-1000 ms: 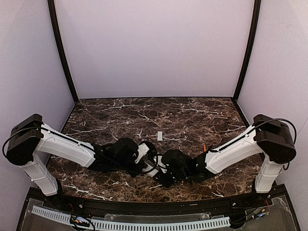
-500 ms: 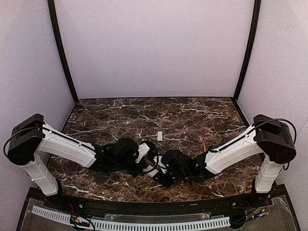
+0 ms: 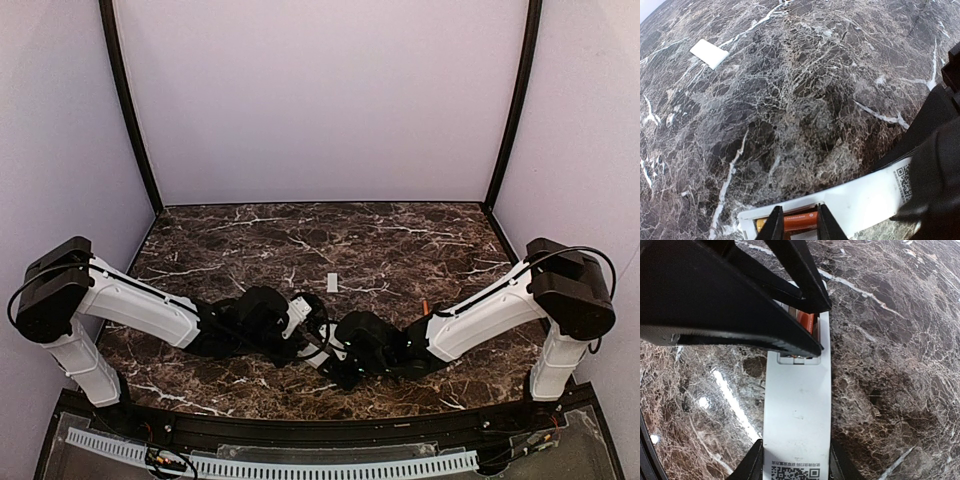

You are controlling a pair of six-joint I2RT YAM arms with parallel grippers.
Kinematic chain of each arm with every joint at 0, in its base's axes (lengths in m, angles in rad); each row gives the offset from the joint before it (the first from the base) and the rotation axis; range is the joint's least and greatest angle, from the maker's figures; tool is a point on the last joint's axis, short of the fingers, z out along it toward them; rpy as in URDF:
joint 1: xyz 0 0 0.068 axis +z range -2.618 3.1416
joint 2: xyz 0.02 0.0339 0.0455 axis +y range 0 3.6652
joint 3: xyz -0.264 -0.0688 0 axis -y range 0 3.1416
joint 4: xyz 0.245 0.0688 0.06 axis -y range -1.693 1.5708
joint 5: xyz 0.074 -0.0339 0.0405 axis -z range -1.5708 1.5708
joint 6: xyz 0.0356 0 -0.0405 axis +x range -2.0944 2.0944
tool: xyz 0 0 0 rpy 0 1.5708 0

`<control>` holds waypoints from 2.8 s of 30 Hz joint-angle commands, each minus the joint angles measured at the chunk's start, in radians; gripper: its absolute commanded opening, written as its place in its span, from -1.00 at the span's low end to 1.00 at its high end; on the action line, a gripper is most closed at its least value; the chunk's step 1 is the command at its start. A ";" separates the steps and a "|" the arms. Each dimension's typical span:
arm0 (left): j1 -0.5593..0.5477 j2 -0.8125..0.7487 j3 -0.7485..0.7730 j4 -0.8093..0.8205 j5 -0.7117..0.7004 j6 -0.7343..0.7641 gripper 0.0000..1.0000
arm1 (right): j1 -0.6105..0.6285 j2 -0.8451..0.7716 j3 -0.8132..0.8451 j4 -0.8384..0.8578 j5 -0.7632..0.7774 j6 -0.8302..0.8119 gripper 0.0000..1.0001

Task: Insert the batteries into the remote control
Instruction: Press the battery in the battery compartment, then move the remote control without the battery cover to the center of the board.

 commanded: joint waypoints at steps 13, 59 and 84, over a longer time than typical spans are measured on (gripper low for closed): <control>-0.050 0.021 -0.047 -0.017 0.108 0.059 -0.45 | 0.004 0.031 0.006 0.008 0.008 0.019 -1.00; 0.078 -0.209 -0.108 0.023 0.062 0.034 0.02 | -0.045 -0.034 -0.045 -0.017 0.075 -0.101 -0.29; 0.176 -0.193 -0.081 -0.082 0.344 -0.043 0.60 | -0.213 -0.062 -0.002 -0.035 0.033 -0.217 0.22</control>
